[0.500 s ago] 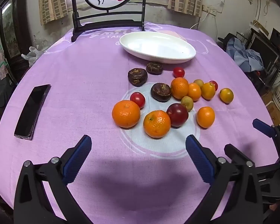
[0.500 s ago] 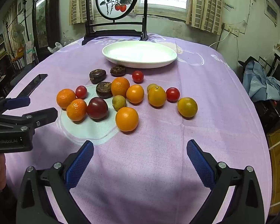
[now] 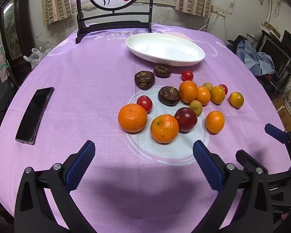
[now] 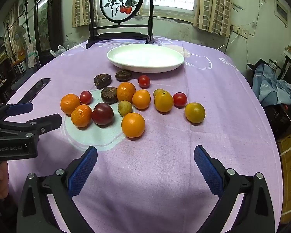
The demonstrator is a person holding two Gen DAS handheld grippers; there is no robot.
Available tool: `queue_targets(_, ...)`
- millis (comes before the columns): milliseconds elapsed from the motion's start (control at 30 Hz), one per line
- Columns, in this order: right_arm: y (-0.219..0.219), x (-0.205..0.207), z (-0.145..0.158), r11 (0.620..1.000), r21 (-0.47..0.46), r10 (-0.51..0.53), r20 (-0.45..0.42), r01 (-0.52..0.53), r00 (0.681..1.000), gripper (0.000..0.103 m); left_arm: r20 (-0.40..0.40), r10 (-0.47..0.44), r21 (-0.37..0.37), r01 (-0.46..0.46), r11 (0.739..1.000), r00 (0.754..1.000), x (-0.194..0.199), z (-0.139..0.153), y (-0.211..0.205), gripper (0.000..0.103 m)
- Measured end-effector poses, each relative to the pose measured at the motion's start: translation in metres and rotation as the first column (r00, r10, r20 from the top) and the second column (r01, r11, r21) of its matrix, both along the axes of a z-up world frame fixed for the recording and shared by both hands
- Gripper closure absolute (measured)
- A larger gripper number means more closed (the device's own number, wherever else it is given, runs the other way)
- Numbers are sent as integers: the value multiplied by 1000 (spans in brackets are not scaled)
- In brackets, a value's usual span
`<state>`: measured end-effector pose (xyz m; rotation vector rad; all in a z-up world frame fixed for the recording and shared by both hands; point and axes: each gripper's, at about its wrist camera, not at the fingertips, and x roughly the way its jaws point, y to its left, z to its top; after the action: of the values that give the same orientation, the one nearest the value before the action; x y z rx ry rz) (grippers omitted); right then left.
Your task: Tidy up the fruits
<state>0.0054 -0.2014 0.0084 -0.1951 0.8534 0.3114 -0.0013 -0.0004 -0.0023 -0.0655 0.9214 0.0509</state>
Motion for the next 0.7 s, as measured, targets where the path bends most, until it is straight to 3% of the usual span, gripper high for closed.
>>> queue_targets(700,2,-4,-1,1000,-15,4,5,-4,1000,3,-10,12,-8,-12,1000,1000,0,-3,4,4)
